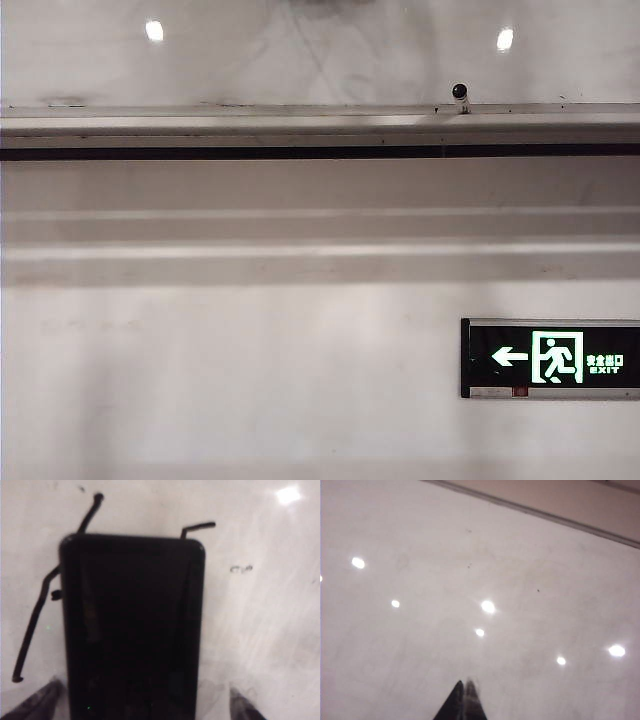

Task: Wipe the whiteboard clean using the black magnetic whiteboard eraser attached to the whiteboard.

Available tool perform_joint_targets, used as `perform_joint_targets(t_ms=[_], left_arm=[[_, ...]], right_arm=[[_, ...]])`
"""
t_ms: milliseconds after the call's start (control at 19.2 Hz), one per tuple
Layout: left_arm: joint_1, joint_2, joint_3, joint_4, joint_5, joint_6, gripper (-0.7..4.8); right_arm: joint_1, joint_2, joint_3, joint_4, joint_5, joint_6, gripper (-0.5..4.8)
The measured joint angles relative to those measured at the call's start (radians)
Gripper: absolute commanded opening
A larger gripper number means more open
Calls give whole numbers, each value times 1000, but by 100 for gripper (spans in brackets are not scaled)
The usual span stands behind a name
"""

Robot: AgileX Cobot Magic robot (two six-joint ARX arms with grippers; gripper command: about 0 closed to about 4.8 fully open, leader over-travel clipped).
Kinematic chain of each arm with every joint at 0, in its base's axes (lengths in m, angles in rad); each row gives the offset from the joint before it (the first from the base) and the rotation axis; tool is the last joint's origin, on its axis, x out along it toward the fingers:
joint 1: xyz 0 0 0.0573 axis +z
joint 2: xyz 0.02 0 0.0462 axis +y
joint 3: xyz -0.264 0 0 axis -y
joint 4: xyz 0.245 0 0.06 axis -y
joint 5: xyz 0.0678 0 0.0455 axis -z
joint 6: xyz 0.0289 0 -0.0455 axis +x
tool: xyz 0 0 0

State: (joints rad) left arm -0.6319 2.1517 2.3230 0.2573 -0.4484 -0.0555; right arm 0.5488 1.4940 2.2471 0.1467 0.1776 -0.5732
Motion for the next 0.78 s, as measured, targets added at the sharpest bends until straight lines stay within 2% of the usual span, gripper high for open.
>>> perform_joint_targets(t_ms=[261,417,469,626,782], left_arm=[[15,19,4,35,11,-25,187],[19,21,4,36,31,-25,116],[20,21,4,37,34,-24,116],[20,26,35,4,38,56,121],[27,40,138,-144,56,126,121]], right_arm=[[0,-2,0,-5,-2,0,-1],[0,-9,0,-4,-3,0,-1],[0,-10,0,-3,-3,0,-1],[0,-10,0,-4,-3,0,-1],[0,-11,0,-4,-3,0,-1]])
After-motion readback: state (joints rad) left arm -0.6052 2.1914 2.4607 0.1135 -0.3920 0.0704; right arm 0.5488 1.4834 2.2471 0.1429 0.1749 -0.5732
